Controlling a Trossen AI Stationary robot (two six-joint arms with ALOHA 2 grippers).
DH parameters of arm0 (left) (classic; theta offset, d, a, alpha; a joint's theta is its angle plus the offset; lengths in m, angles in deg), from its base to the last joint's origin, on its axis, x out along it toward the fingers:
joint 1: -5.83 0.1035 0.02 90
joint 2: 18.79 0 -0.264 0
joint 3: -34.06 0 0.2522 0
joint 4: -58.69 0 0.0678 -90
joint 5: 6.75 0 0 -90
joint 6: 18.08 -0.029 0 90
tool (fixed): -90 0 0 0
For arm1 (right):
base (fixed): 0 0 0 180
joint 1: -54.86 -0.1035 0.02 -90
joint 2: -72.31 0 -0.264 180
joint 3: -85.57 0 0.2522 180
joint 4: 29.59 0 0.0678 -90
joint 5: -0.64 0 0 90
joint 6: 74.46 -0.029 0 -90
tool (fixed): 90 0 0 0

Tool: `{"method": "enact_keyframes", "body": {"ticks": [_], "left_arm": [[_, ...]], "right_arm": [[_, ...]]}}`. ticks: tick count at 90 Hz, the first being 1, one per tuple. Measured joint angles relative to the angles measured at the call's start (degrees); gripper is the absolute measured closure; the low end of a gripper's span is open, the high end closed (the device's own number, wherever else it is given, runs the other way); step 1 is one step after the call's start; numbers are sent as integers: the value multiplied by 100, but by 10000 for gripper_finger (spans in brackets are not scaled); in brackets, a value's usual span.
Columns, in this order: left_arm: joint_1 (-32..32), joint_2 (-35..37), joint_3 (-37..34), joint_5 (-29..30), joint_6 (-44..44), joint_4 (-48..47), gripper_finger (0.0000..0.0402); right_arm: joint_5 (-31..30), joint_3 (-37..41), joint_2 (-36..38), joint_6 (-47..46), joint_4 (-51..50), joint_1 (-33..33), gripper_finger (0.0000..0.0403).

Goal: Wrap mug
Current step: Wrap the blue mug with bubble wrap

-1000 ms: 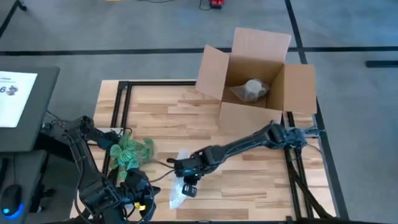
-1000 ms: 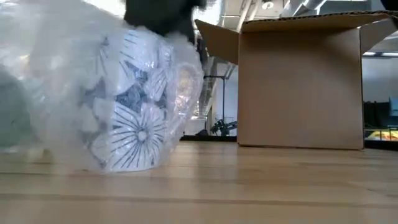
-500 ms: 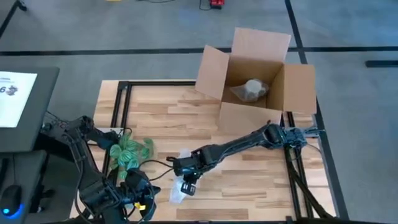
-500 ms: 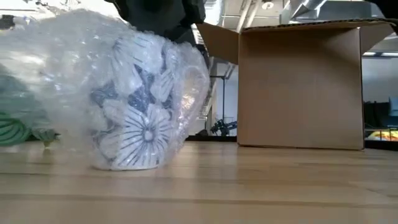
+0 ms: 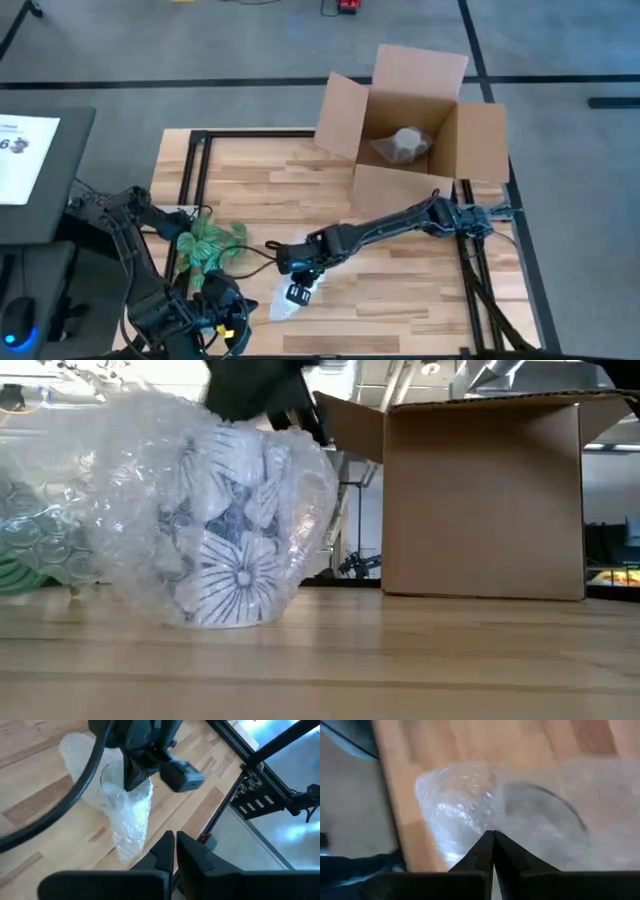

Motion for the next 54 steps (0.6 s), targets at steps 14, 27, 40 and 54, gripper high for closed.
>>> {"method": "enact_keyframes", "body": {"ticks": [14,27,40,54], "left_arm": [[0,0,0,0,-2,5,402],[-2,0,0,-10,4,19,402],[-2,0,0,-22,9,39,402],[-2,0,0,-31,20,42,402]], "right_arm": [[-250,471,-48,-4,140,31,403],[-473,856,-23,-23,399,46,403],[-525,956,-24,-21,406,33,403],[-451,636,13,10,122,35,397]]}}
